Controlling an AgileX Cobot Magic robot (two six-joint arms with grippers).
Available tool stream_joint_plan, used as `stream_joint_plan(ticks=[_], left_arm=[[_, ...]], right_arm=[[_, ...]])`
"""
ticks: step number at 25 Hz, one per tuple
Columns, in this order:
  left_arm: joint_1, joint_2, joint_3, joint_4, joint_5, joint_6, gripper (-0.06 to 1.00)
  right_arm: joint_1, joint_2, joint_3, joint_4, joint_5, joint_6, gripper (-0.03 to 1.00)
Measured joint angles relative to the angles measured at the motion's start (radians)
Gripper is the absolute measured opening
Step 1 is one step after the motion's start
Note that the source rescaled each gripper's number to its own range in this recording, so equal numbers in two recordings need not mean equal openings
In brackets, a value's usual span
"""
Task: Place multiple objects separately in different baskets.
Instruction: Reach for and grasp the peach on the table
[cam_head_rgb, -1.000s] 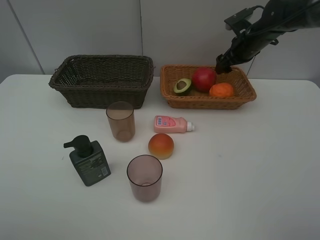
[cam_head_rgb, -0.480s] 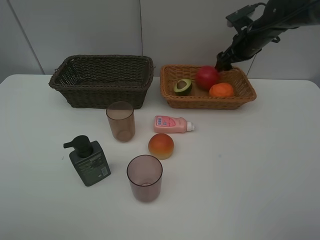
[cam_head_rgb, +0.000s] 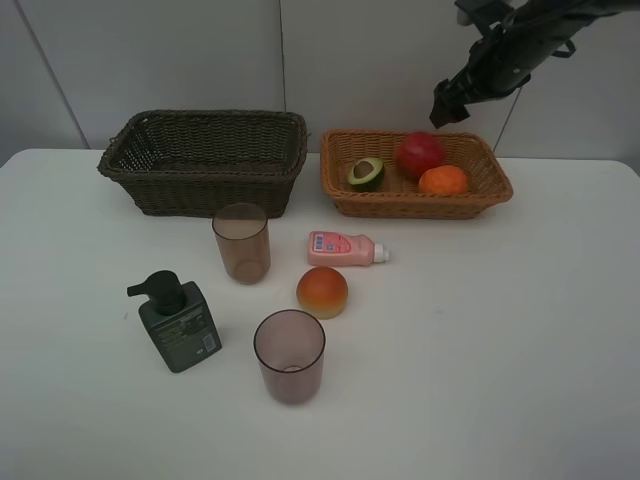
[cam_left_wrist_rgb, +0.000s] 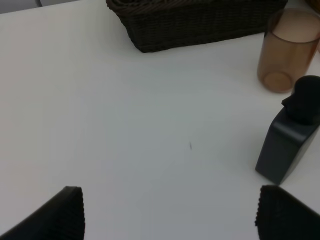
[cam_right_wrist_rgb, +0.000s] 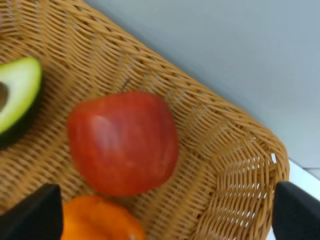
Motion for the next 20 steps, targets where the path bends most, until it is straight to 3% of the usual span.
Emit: stream_joint_plan(ticks=[5, 12, 20], left_arm=[[0.000, 0.000, 0.000, 0.000, 0.000, 0.000, 0.93], [0.000, 0.000, 0.000, 0.000, 0.000, 0.000, 0.93], [0.000, 0.000, 0.000, 0.000, 0.000, 0.000, 0.93]], right_arm=[[0.042, -0.055, 0.000, 0.000, 0.108, 0.088, 0.65], [0.158, -0.080, -0.001, 0.000, 0.242, 0.345, 0.65], [0.311, -0.075, -0.001, 0.003, 0.295, 0.567, 0.67]])
